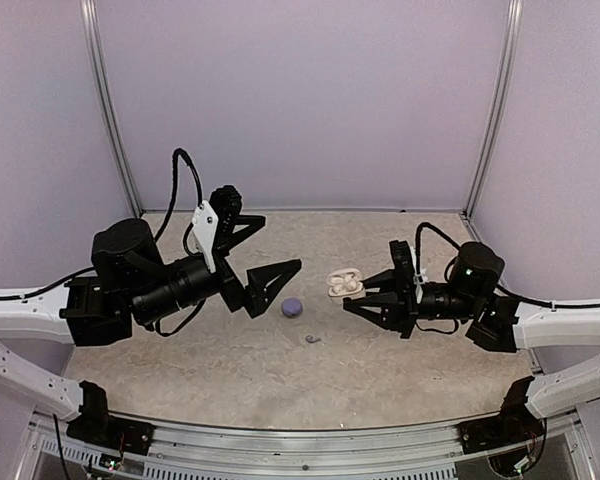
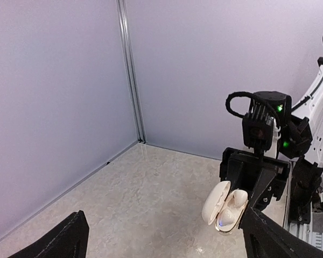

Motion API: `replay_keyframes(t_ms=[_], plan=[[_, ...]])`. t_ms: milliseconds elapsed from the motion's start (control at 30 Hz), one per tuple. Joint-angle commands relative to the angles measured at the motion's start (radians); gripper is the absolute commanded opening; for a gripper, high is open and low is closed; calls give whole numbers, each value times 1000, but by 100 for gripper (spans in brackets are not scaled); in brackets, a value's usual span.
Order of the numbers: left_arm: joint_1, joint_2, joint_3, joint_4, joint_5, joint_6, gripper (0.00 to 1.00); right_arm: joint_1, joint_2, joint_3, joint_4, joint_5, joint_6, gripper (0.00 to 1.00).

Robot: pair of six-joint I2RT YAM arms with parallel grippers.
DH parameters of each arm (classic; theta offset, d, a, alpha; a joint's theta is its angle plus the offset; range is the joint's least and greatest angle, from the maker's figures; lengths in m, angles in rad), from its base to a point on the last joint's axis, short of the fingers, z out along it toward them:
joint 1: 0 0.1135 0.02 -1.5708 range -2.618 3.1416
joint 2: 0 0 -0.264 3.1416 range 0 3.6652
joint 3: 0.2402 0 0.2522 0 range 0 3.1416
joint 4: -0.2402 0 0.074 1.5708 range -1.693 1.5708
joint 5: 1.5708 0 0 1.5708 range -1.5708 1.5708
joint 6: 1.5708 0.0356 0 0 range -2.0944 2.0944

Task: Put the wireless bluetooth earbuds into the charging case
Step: Adjust the right earbud in the right side groove of the charging case.

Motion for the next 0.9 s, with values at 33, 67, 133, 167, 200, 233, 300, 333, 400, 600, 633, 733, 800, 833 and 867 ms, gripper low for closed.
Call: replay_keyframes(t_ms=[33,67,133,167,200,233,300,333,400,600,633,733,800,833,867], plan=[[34,44,21,63,129,-168,99,-9,-23,-19,90,72,4,0],[36,63,27,62,164,-169,99,-8,-22,-20,99,67,9,0],[41,97,50,55,206,-181,99,-8,-18,-21,113,58,17,0],[42,125,66,41,234,-184,99,-8,-14,-18,114,51,17,0],[43,141,83,29,267,-180,99,-8,-9,-15,114,39,16,0],[42,162,103,21,283,-179,99,-9,-5,-11,112,31,15,0],[44,199,124,14,289,-192,99,-8,0,-8,113,20,16,0],[44,215,133,11,292,-194,99,-9,2,-8,114,16,16,0],[47,240,149,7,285,-201,99,-7,3,-8,114,11,17,0],[70,271,173,8,313,-218,99,-7,-1,-9,108,0,18,0],[74,278,176,6,311,-220,99,-8,-2,-11,110,-2,18,0],[84,288,183,4,302,-222,99,-7,-3,-13,105,-4,16,0],[86,293,188,3,310,-222,99,-7,-3,-11,103,-5,17,0],[87,295,190,3,312,-221,99,-7,-4,-13,102,-2,17,0],[87,299,193,1,315,-221,99,-7,-3,-13,100,-1,17,0]])
